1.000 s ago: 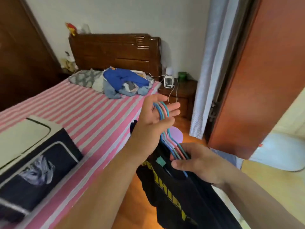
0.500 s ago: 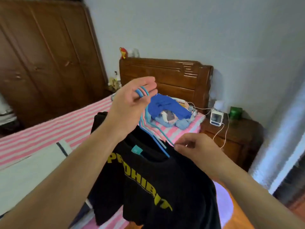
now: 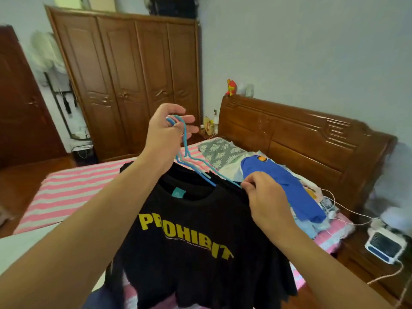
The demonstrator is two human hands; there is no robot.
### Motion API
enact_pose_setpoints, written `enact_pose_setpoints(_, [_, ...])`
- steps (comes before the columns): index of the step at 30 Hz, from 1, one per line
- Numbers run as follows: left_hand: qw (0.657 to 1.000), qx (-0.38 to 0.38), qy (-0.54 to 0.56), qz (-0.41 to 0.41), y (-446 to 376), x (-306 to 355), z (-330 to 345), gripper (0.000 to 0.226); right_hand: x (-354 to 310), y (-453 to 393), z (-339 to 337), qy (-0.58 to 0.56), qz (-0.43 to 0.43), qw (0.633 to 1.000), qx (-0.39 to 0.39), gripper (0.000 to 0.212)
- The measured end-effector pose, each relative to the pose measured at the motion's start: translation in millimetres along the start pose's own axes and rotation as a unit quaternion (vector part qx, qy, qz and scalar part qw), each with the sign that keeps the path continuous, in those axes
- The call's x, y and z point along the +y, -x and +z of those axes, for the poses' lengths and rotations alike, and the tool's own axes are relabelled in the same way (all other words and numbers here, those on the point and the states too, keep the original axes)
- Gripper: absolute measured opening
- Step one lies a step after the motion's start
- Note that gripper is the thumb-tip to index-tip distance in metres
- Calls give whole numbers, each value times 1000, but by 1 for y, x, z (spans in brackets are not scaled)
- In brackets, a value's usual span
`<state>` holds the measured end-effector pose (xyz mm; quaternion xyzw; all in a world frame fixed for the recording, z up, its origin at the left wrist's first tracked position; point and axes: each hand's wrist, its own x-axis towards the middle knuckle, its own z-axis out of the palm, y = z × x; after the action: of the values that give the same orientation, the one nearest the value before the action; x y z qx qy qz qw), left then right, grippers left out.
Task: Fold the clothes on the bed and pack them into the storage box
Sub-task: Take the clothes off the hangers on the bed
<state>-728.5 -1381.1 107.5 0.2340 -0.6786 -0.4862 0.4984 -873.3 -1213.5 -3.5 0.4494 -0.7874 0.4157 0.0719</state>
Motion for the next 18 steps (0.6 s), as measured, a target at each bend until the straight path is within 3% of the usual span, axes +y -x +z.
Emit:
enact_pose_setpoints(6, [988,59,81,-115,-102,-86,52,37,123,-49,26,28,48,998,41,17])
enact_pose_setpoints(12, [967,125,151,-165,-195,-136,82,39,232,-81,40,-64,278,957,45,17])
enact_pose_setpoints(15, [950,92,210,-211,-225,-172,90,22,265,-130,54,-122,305,945,-7,22])
enact_pose_setpoints(18, [942,109,208,-242,-243,-212,106,27,306,-190,79,-94,296,947,-83,27])
